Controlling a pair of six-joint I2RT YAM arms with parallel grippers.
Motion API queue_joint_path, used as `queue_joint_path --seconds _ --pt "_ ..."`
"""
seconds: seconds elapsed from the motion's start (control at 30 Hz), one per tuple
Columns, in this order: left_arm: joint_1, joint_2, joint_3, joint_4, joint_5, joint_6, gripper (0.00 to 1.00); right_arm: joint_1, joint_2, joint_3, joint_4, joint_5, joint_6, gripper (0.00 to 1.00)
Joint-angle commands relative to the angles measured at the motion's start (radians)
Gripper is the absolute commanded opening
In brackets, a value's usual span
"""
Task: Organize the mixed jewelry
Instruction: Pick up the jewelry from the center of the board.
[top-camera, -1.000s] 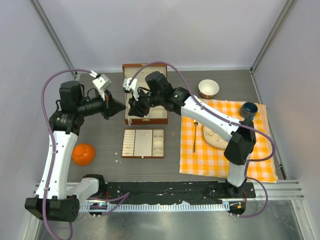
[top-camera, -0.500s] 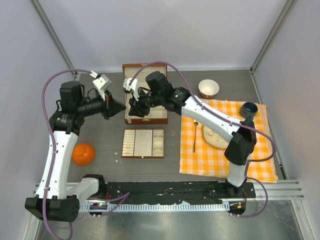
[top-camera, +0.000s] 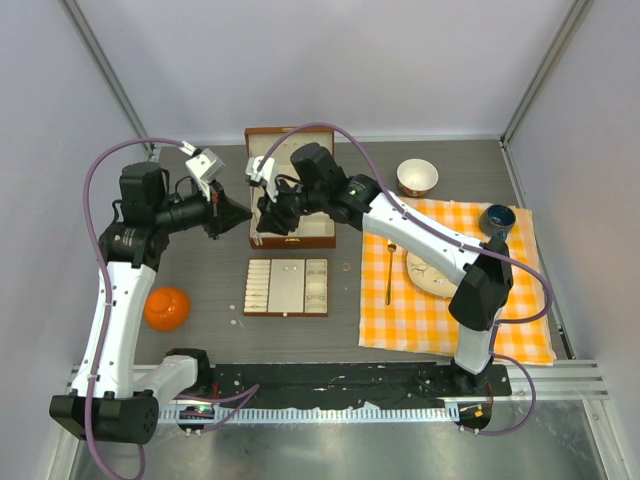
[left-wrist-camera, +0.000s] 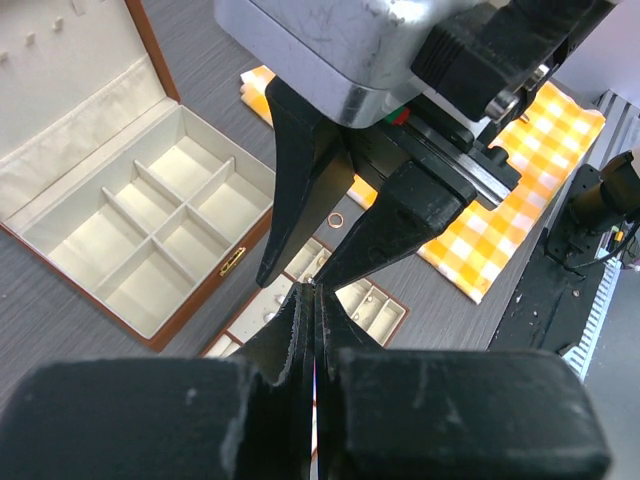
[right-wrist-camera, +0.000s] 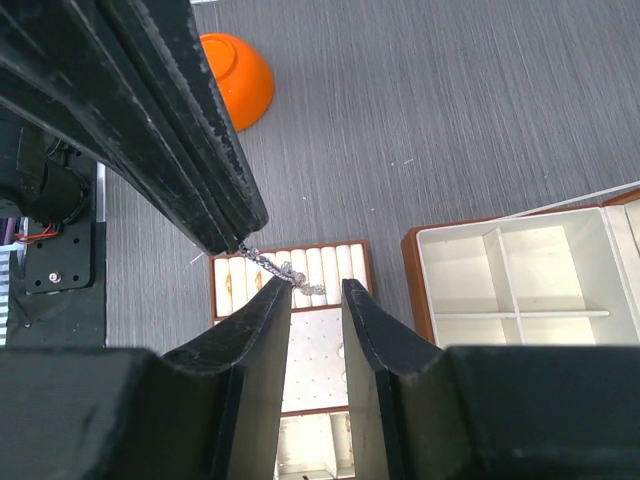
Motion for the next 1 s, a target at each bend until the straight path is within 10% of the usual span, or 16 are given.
queue_joint_path --seconds 0.0,0.97 --pt "-0.006 -0.016 -0.002 0.045 0.014 -0.003 0.0 0.014 -0.01 0.037 0.021 -0.012 0.009 0.33" --pt "-0.007 -0.024 -0.002 0.045 0.023 -0.009 0.0 0.021 0.023 0.038 0.032 0.04 0.009 0.29"
